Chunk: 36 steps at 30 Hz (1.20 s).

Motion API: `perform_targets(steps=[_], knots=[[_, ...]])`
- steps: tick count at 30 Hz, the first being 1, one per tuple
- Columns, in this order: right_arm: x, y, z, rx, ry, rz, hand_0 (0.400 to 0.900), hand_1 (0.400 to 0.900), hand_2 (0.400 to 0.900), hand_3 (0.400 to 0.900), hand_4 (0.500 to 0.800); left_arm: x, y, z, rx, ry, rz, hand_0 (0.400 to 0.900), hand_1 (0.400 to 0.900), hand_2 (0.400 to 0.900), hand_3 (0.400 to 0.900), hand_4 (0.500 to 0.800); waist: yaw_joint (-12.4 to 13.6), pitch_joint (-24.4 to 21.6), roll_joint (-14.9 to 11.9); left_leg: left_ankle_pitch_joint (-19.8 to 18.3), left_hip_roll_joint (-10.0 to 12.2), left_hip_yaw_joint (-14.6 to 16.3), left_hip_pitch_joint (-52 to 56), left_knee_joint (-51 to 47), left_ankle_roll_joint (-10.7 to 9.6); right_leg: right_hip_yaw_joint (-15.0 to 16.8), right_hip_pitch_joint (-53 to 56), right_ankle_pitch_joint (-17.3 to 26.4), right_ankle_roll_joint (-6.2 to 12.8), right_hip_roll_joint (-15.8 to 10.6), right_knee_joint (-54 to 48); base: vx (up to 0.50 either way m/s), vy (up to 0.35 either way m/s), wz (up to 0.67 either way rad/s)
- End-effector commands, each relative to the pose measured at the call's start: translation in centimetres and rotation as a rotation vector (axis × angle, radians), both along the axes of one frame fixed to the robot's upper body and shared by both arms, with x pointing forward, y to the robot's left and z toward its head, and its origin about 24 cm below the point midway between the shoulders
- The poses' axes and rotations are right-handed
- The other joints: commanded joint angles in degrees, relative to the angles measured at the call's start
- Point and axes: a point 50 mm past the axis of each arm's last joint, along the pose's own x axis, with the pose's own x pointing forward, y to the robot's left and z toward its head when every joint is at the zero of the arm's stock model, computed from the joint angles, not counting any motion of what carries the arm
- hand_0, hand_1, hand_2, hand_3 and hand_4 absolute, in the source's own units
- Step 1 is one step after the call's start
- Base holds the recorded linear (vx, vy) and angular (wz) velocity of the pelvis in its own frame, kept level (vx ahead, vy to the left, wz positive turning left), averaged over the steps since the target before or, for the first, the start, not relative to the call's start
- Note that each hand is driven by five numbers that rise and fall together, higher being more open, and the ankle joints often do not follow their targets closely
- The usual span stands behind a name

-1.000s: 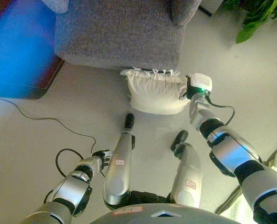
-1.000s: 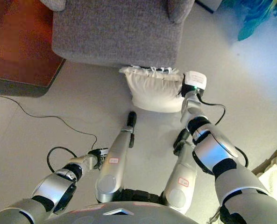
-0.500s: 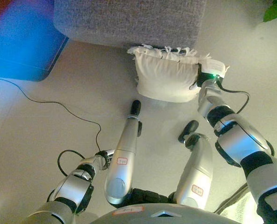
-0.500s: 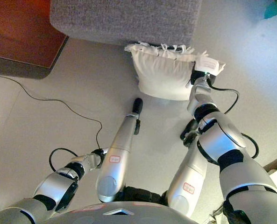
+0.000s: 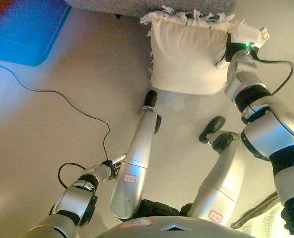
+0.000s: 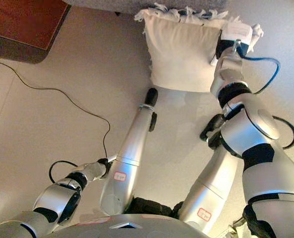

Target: Pick up the pillow and put it on the sofa.

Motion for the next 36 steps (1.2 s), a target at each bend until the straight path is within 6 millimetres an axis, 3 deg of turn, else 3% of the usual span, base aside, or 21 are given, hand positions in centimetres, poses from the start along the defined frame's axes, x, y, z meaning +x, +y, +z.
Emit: perform_targets(steps=[1,2,3,4,5,6,17,25,32,36], knots=[[0.4,1.4,1.7,0.021,-0.003,0.125,0.9,0.9,0.9,0.9,0.8,-6.2,2.6,-2.4,0.029,0.196,0.081,0.9,0.9,0.9,0.9,0.8,1.4,1.9,3.0,-8.0,1.3,-0.9,-0.9,5.3,4.3,5.1,1.5,-8.8,-1.3,-0.4,7.0,-0.02,0.037,-0.04],[0.5,1.4,2.1,0.019,-0.003,0.135,0.9,0.9,0.9,0.9,0.8,-6.6,2.8,-2.5,0.024,0.203,0.087,0.9,0.9,0.9,0.9,0.8,1.4,1.9,3.0,-8.5,1.4,-1.1,-2.2,7.2,4.2,5.6,0.3,-9.5,-1.6,-0.4,8.7,-0.02,0.032,-0.05],[0.5,1.5,2.3,0.021,0.003,0.14,0.833,0.833,0.833,0.833,0.76,-6.8,2.9,-2.6,0.022,0.203,0.09,0.9,0.9,0.9,0.9,0.8,1.4,1.9,3.0,-8.8,1.5,-1.2,-3.0,8.3,4.2,6.0,-0.4,-9.9,-1.69,-0.4,9.6,-0.03,0.026,-0.05],[0.5,1.6,2.6,0.027,0.008,0.153,0.6,0.6,0.6,0.6,0.62,-7.0,3.1,-2.6,0.021,0.201,0.103,0.9,0.9,0.9,0.9,0.8,1.4,1.9,3.1,-9.1,1.8,-1.4,-4.2,9.6,4.1,6.5,-1.6,-10.4,-1.88,-0.5,11.0,-0.03,0.014,-0.04],[0.5,1.7,2.7,0.039,0.013,0.164,0.524,0.524,0.524,0.524,0.574,-7.2,3.2,-2.7,0.018,0.199,0.112,0.9,0.9,0.9,0.9,0.8,1.4,1.9,3.1,-9.4,1.9,-1.5,-5.1,10.6,4.1,6.8,-2.4,-10.7,-1.93,-0.6,12.0,-0.04,0.013,-0.04],[0.6,1.8,2.8,0.08,0.02,0.18,0.4,0.4,0.4,0.4,0.5,-7.3,3.4,-2.7,0.016,0.198,0.116,0.9,0.9,0.9,0.9,0.8,1.5,1.9,3.2,-9.8,2.0,-1.6,-6.1,11.9,4.0,7.1,-3.4,-11.0,-2.0,-0.7,13.2,-0.03,0.003,-0.02],[0.5,1.5,4.7,0.171,-0.037,0.23,0.4,0.4,0.4,0.4,0.5,-8.4,4.6,-2.7,-0.011,0.197,0.164,0.9,0.9,0.9,0.9,0.8,0.8,1.9,3.5,-11.5,3.6,-2.2,-10.5,18.6,3.8,10.1,-8.6,-12.3,-1.91,-1.1,20.3,-0.02,0.009,-0.01],[0.4,0.9,4.0,0.18,-0.047,0.223,0.4,0.4,0.4,0.4,0.5,-9.4,4.7,-3.0,-0.007,0.203,0.177,0.9,0.9,0.9,0.9,0.8,0.3,1.9,3.0,-10.6,5.8,-2.2,-7.1,17.7,3.6,10.0,-5.7,-11.8,-1.91,-1.3,20.1,0.01,-0.009,-0.02],[0.2,0.8,2.0,0.217,-0.012,0.279,0.4,0.4,0.4,0.4,0.5,-10.8,4.9,-3.5,0.022,0.21,0.153,0.9,0.9,0.9,0.9,0.8,-0.7,0.3,1.7,-7.4,9.1,-1.8,5.1,8.2,2.4,8.2,5.8,-8.7,-0.91,-1.0,11.0,0.06,-0.014,-0.08],[-0.1,0.5,0.5,0.243,0.007,0.294,0.4,0.4,0.4,0.4,0.5,-10.0,4.6,-3.4,0.037,0.179,0.126,0.9,0.9,0.9,0.9,0.8,-0.8,-2.1,0.1,-5.8,9.8,-0.4,15.2,-2.8,1.8,5.1,15.2,-4.9,1.63,-2.3,0.3,0.05,-0.016,-0.06]])
